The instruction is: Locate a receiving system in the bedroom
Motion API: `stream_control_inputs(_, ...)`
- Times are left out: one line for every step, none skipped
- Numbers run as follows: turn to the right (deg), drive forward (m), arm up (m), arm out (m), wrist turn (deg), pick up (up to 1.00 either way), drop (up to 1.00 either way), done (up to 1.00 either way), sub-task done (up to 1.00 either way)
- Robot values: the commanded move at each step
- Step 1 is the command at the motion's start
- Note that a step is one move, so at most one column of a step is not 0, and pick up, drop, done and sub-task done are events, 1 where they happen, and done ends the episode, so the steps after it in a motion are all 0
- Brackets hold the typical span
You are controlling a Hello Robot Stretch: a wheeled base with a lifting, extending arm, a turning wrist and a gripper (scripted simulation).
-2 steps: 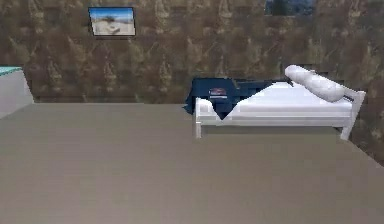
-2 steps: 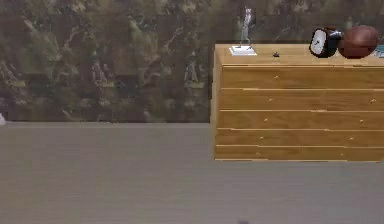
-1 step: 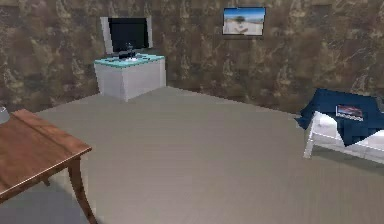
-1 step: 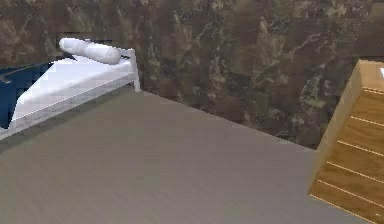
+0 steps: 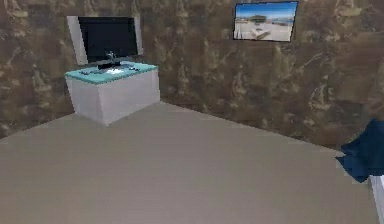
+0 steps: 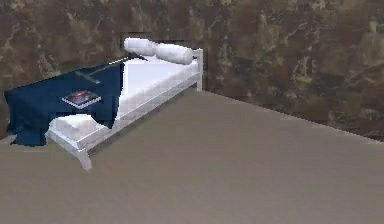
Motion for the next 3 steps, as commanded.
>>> stream_control_inputs(-3.0,0.0,0.0,0.0,0.0,0.0,0.0,0.0,0.0)
stream_control_inputs(0.0,0.45,0.0,0.0,0.0,0.0,0.0,0.0,0.0)
stream_control_inputs(-33.0,0.0,0.0,0.0,0.0,0.0,0.0,0.0,0.0)
